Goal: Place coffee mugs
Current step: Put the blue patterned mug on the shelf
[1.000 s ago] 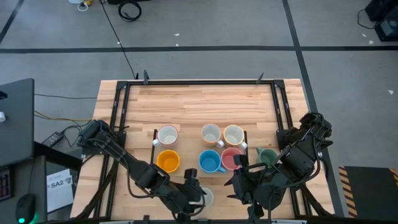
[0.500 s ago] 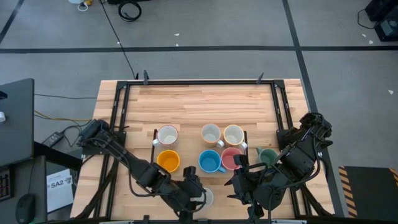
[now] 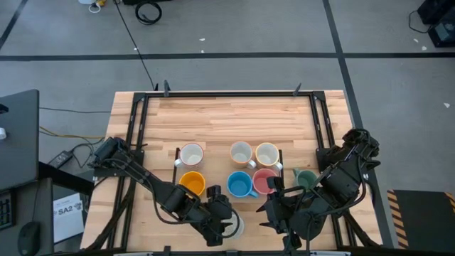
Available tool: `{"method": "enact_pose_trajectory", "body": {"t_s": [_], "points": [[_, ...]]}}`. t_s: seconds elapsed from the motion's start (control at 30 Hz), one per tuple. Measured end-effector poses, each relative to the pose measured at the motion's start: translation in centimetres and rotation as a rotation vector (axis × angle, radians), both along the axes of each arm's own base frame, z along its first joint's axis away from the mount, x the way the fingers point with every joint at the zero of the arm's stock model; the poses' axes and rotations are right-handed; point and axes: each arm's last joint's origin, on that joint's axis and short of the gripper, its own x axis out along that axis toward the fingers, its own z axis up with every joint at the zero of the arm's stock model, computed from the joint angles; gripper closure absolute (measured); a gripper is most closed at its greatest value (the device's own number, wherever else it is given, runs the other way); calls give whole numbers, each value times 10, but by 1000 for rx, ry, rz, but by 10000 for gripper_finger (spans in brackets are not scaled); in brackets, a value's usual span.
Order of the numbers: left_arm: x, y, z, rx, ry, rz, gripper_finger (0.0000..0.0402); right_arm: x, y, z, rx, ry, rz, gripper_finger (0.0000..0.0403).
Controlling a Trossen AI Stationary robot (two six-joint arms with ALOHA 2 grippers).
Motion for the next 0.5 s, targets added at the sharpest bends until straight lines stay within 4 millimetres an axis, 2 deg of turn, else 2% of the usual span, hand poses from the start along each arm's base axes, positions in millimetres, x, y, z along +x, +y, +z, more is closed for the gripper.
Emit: {"method": "enact_pose_trajectory", "body": {"t_s": [0.2,0.5], "points": [[8,-7,-23,34,49,-1,205,0,0,0,0,0,0,236],[14,-6,-37,64,85,8,205,0,0,0,0,0,0,236]]}}
